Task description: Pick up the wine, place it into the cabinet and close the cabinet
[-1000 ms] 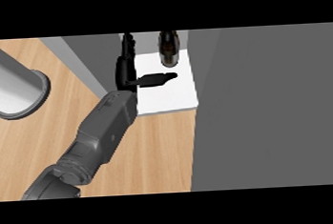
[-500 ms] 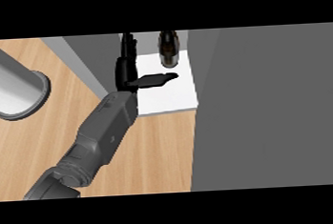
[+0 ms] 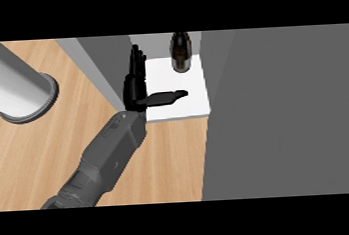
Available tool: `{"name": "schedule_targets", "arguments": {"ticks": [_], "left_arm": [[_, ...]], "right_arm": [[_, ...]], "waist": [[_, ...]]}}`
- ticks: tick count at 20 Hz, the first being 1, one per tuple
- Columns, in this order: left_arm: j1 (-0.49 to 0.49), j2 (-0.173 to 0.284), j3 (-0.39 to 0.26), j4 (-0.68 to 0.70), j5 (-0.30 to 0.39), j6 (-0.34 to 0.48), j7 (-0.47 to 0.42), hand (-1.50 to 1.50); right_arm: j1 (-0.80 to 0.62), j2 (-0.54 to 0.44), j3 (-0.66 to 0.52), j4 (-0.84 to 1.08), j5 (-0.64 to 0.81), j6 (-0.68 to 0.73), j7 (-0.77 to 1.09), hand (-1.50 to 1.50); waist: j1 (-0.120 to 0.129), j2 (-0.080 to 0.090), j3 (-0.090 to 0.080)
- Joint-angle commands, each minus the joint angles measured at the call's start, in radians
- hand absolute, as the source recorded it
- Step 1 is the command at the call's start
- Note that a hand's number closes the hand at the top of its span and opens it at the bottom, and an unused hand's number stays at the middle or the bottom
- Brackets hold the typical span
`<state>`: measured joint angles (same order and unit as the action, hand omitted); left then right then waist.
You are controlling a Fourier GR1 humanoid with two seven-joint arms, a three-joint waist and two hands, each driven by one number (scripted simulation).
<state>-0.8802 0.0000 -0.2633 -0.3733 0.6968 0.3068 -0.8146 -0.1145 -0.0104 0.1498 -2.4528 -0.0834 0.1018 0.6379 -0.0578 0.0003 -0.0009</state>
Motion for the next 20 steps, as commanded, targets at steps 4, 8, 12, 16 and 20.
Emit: {"name": "schedule_targets", "arguments": {"ticks": [4,8,12,16,20], "left_arm": [[0.211,0.000,-0.265,-0.315,0.095,0.177,0.048,-1.50],[0.244,0.000,-0.377,-0.502,0.112,0.363,0.064,-1.50],[0.353,0.000,-0.446,-0.612,0.062,0.395,0.053,-1.50],[0.433,0.011,-0.452,-0.805,-0.033,0.445,0.147,-1.50],[0.598,0.065,-0.506,-1.029,-0.070,0.488,0.171,-1.50]], "right_arm": [[0.060,-0.014,-0.025,-0.087,-0.001,-0.007,0.012,-1.50],[0.016,-0.045,-0.084,-0.082,-0.061,0.001,0.044,-1.50],[0.057,-0.027,-0.070,-0.106,-0.046,-0.015,0.039,-1.50],[0.089,-0.049,-0.114,-0.117,-0.094,0.017,0.016,-1.50],[0.100,-0.025,-0.078,-0.050,-0.034,0.020,-0.051,-1.50]], "waist": [[0.042,-0.005,0.001],[0.045,-0.004,0.001],[0.050,-0.003,0.001],[0.058,-0.004,0.002],[0.063,-0.004,0.002]]}}
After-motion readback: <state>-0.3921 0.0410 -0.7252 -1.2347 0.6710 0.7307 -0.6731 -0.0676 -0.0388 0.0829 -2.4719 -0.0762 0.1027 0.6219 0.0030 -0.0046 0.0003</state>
